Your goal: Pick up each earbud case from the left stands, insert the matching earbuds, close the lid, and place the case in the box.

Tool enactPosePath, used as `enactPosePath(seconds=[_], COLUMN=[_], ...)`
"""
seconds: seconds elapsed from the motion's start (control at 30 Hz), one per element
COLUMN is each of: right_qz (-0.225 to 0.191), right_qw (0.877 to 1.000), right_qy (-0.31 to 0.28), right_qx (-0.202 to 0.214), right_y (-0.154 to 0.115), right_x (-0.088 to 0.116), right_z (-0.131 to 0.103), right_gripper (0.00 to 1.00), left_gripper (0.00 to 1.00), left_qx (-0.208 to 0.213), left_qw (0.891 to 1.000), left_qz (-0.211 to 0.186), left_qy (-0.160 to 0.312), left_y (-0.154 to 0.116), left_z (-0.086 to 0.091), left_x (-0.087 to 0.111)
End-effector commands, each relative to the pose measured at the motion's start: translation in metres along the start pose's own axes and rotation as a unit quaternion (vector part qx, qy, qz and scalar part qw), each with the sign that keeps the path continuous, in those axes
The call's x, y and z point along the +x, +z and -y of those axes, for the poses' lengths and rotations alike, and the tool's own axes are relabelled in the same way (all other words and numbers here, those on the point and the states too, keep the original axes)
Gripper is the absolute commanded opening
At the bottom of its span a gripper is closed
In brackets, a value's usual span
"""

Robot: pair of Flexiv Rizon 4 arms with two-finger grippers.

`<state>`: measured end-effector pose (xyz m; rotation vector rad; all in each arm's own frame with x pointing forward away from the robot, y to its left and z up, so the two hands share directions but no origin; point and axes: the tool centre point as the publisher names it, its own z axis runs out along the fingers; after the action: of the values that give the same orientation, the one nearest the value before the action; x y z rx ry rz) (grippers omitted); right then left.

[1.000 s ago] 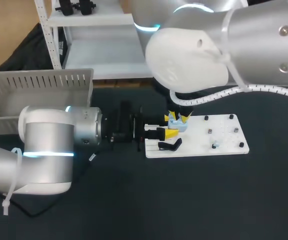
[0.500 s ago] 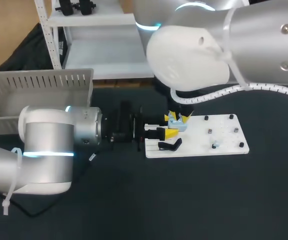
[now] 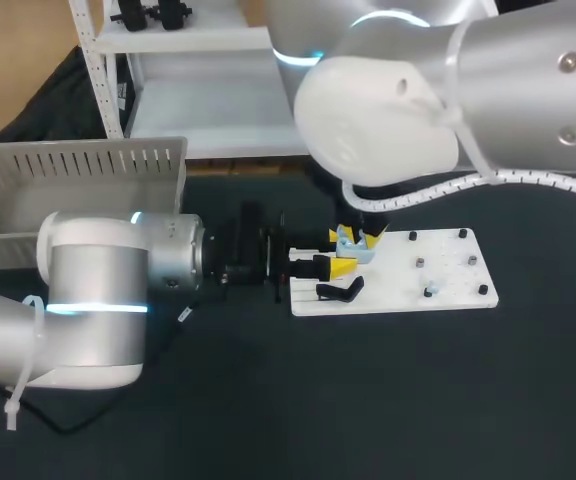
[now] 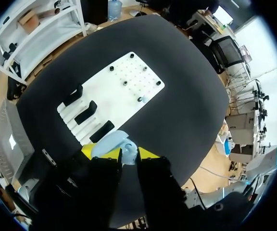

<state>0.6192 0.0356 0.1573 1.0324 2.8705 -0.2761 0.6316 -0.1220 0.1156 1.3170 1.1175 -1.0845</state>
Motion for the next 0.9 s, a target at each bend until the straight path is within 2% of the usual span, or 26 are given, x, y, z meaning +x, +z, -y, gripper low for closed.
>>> enactPosePath(seconds=[0.03, 0.37, 0.4, 0.47, 0.57, 0.63, 0.7, 0.77, 0.8, 0.9], right_qz=[0.004, 0.000, -0.001, -0.001, 0.000, 0.001, 0.003, 0.006, 0.008, 0.015], right_qw=[1.000, 1.000, 1.000, 1.000, 1.000, 1.000, 1.000, 1.000, 1.000, 0.999], right_qy=[0.000, -0.005, -0.005, -0.005, -0.004, -0.004, -0.003, -0.001, 0.001, 0.004], right_qx=[0.001, 0.009, 0.009, 0.008, 0.005, 0.002, -0.003, -0.010, -0.015, -0.038], right_y=[0.002, 0.006, 0.006, 0.004, 0.000, -0.003, -0.006, -0.011, -0.013, -0.018], right_x=[0.002, 0.004, 0.004, 0.004, 0.004, 0.006, 0.007, 0.008, 0.009, 0.008], right_z=[-0.001, -0.003, -0.003, -0.002, 0.000, 0.003, 0.007, 0.012, 0.016, 0.030], right_gripper=[0.00, 0.00, 0.16, 0.38, 0.50, 0.69, 0.69, 0.60, 0.47, 0.43], left_gripper=[0.00, 0.00, 0.00, 0.00, 0.00, 0.00, 0.00, 0.00, 0.00, 0.00], left_qx=[-0.001, -0.001, -0.001, -0.001, -0.001, -0.001, -0.001, -0.001, -0.001, -0.001], left_qw=[1.000, 1.000, 1.000, 1.000, 1.000, 1.000, 1.000, 1.000, 1.000, 1.000], left_qz=[0.000, 0.000, 0.000, 0.000, 0.000, 0.000, 0.000, 0.000, 0.000, 0.000], left_qy=[0.001, 0.001, 0.001, 0.001, 0.001, 0.001, 0.001, 0.001, 0.001, 0.001], left_y=[0.000, 0.000, 0.000, 0.000, 0.000, 0.000, 0.000, 0.000, 0.000, 0.000], left_z=[0.000, 0.000, 0.000, 0.000, 0.000, 0.000, 0.000, 0.000, 0.000, 0.000], left_x=[0.000, 0.000, 0.000, 0.000, 0.000, 0.000, 0.000, 0.000, 0.000, 0.000])
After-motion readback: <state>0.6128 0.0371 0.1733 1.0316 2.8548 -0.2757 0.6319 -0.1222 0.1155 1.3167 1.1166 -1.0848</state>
